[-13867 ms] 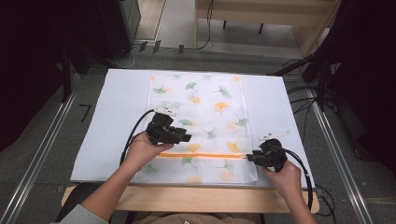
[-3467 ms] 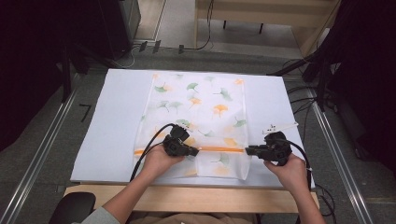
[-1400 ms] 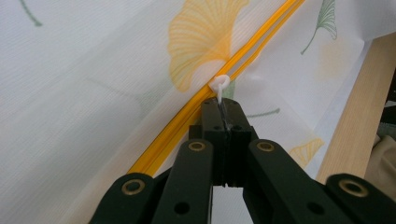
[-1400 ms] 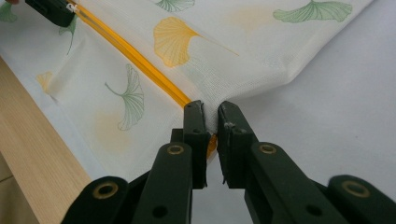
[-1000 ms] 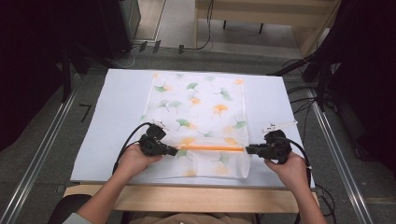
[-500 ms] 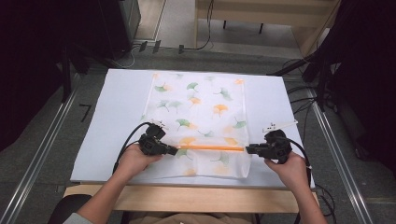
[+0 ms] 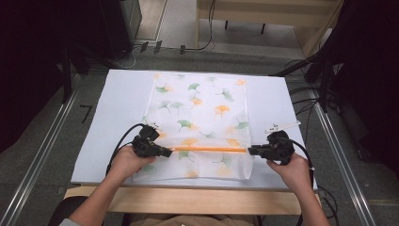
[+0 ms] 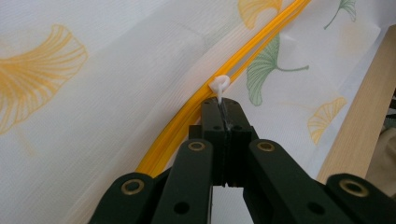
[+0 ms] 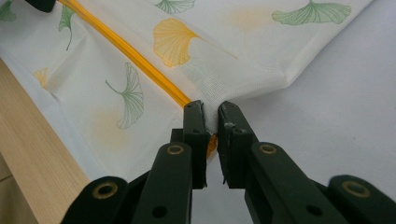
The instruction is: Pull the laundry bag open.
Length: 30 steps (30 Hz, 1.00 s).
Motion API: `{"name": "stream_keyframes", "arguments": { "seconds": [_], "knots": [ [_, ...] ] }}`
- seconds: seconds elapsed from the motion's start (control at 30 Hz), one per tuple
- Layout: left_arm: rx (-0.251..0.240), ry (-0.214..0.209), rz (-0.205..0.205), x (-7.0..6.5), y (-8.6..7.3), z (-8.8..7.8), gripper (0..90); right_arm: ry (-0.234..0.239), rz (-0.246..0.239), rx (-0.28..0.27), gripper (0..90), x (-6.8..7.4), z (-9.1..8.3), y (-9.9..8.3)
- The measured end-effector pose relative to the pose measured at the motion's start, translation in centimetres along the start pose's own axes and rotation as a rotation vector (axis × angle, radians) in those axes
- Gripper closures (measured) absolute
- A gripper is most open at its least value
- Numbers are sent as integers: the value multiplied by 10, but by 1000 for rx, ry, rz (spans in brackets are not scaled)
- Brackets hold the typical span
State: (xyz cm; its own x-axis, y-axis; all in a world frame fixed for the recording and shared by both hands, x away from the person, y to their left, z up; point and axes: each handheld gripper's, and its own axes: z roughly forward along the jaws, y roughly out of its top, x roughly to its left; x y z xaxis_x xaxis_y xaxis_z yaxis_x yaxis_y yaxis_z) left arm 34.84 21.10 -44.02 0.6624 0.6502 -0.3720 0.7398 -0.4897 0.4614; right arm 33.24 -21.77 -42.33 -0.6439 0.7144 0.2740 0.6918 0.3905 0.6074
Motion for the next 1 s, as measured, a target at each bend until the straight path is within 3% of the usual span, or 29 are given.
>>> {"name": "stream_keyframes", "arguments": {
  "seconds": [0.4,1.0],
  "knots": [
    [-17,2,-44,10,-12,-14,900,7,0,-1,846,-1,1,0],
    [-25,-3,-46,12,-12,-16,900,3,-3,3,846,-1,1,1]
  ]
}}
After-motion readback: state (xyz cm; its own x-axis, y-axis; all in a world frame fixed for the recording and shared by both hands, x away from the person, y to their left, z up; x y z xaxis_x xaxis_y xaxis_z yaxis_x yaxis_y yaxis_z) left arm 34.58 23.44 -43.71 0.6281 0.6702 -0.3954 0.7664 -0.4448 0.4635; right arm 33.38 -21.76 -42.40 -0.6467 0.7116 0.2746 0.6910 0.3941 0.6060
